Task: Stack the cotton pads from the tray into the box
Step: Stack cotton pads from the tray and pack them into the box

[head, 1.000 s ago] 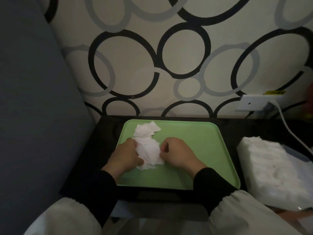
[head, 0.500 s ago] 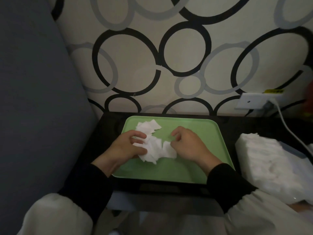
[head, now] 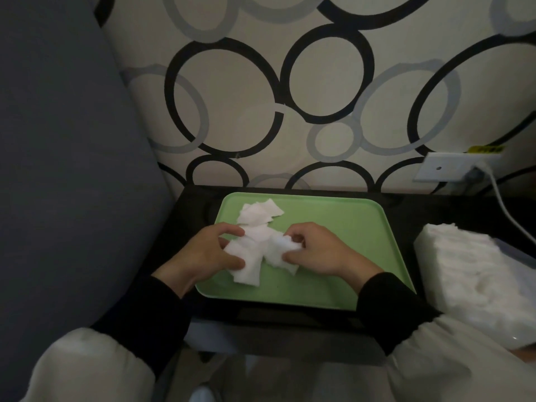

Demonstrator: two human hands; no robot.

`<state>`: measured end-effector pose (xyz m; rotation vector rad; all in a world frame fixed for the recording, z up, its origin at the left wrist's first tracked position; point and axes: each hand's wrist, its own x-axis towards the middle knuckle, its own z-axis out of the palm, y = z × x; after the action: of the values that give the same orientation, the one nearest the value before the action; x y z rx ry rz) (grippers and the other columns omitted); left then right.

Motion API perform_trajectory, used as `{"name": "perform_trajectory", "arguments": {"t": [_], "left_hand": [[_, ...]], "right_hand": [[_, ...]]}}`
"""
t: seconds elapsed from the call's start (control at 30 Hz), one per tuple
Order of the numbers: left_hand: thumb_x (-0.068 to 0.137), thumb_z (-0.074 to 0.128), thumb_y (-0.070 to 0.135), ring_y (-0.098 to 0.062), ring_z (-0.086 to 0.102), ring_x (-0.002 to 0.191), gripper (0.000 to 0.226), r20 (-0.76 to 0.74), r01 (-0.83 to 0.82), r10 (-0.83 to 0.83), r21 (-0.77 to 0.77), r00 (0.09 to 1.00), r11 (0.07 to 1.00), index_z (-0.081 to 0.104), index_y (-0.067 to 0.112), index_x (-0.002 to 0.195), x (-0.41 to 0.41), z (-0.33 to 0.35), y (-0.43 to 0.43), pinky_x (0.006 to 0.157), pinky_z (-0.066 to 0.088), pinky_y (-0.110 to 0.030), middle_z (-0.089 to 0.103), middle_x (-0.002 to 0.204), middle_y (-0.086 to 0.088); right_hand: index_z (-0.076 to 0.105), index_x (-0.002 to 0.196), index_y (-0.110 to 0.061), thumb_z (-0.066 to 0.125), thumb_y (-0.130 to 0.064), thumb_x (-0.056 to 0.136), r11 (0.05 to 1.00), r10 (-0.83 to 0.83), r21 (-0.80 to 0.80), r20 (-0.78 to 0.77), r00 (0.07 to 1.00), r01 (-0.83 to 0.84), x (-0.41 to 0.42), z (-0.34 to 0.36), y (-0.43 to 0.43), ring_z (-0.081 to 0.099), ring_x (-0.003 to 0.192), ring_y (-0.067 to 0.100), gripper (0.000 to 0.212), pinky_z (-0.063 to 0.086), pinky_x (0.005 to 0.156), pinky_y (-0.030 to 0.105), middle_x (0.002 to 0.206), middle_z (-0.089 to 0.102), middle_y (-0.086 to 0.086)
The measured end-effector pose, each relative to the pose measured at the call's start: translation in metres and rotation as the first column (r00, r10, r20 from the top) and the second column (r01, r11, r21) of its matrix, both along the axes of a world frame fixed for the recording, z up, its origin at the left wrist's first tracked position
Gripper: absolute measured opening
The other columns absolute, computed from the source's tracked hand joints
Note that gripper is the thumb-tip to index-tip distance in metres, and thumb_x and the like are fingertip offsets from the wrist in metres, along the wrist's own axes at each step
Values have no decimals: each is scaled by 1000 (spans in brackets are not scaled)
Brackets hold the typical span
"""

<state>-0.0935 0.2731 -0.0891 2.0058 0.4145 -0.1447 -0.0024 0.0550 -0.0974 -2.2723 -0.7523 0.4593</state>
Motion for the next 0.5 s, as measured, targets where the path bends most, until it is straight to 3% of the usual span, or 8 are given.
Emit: {"name": "perform_trajectory", "arguments": {"t": [0.13, 0.27, 0.4, 0.5], "left_hand": [[74, 80, -4, -23, 70, 89, 44, 45, -68, 71, -62, 996, 996, 67, 29, 101, 4, -9, -1, 72, 55, -28, 72, 95, -8], [81, 75, -3, -19, 68, 84, 33, 126, -118, 144, -195, 982, 974, 70, 24, 99, 5, 1, -5, 60, 54, -25, 72, 92, -6], [84, 71, -2, -26, 71, 94, 32, 153, -74, 154, -433, 976, 898, 71, 22, 105, 2, 14, -12, 66, 59, -32, 72, 109, -12], [85, 70, -4, -29, 72, 96, 31, 170, -41, 140, -482, 975, 875, 69, 18, 107, 2, 14, -23, 76, 62, -39, 72, 112, -16]], "right_hand": [[68, 83, -5, 71, -24, 84, 998, -64, 14, -55, 996, 65, 8, 2, -12, 53, 66, 16, 19, 38, 62, 30, 74, 60, 9], [66, 87, 2, 69, -14, 86, 953, -151, 223, -242, 958, 206, 7, 4, -16, 59, 69, 20, 16, 48, 64, 33, 77, 61, 9], [68, 92, 1, 71, -8, 87, 902, -155, 321, -383, 911, 289, 0, 9, -11, 64, 66, 22, 10, 55, 60, 32, 82, 69, 13], [68, 96, 0, 73, -10, 87, 888, -117, 347, -465, 878, 302, -5, 12, -8, 67, 66, 21, 15, 55, 59, 30, 87, 74, 16]]}}
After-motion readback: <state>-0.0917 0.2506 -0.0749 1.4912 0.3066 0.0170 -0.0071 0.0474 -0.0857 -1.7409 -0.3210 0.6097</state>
